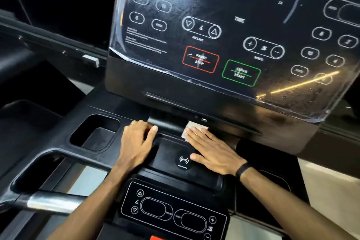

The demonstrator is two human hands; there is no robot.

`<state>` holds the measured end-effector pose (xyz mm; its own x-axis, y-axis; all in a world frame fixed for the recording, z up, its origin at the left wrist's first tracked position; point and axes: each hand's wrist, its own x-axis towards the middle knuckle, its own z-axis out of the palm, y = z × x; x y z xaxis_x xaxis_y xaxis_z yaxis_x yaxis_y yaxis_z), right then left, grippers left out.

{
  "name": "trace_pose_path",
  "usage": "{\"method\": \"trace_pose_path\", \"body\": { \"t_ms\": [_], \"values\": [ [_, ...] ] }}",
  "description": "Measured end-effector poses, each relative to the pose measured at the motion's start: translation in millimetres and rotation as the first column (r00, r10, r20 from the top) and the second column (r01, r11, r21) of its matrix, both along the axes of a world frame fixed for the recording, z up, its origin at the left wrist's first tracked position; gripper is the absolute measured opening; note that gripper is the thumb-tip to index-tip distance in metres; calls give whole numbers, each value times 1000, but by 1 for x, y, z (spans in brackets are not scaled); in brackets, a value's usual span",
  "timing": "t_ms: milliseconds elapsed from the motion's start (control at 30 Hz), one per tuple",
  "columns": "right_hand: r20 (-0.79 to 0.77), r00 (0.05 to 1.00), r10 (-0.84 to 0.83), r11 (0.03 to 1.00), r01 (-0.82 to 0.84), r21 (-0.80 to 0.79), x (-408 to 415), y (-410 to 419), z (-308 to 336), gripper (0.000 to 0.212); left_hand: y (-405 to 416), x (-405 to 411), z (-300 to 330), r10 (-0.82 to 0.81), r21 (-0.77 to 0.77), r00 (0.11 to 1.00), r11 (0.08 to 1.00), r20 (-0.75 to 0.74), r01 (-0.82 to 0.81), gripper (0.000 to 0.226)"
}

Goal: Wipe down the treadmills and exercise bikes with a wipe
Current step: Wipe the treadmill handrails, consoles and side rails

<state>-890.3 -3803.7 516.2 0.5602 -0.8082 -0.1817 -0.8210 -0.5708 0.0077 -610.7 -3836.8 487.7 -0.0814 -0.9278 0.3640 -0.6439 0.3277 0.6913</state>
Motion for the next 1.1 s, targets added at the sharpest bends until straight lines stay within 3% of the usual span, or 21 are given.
{"method": "trace_pose_path", "body": {
  "t_ms": [267, 433, 500, 600, 767, 800, 867, 1000, 1100],
  "values": [
    [160, 923, -349, 936, 336, 105, -46, 78, -10, 70, -3, -13, -1, -286, -21, 943, 956, 169, 294, 29],
    [298, 769, -566, 820, 562, 108, -45, 123, -19, 89, -9, -42, 16, -503, 222, 857, 853, 110, 472, 22],
    [358, 714, -602, 783, 615, 91, -38, 141, -17, 94, -12, -57, 26, -572, 253, 809, 810, 134, 530, 16],
    [493, 648, -581, 760, 649, 42, -28, 168, -20, 75, -5, -83, 42, -663, 174, 714, 749, 226, 640, 10],
    [754, 481, -447, 691, 721, -51, -30, 190, -32, 26, 15, -128, 42, -727, 84, 519, 613, 451, 786, 23],
    [759, 477, -443, 667, 741, -76, -29, 189, -32, 21, 17, -134, 39, -727, 71, 509, 602, 461, 795, 22],
    [697, 508, -507, 637, 765, -94, -26, 183, -32, 32, 19, -145, 35, -716, 42, 516, 602, 471, 798, 20],
    [388, 652, -651, 671, 734, -106, -9, 170, -45, 57, 17, -159, 25, -690, 3, 539, 617, 483, 787, 15],
    [324, 639, -698, 651, 754, -85, -14, 152, -38, 73, 15, -173, 18, -662, -29, 549, 625, 510, 780, 15]
  ]
}}
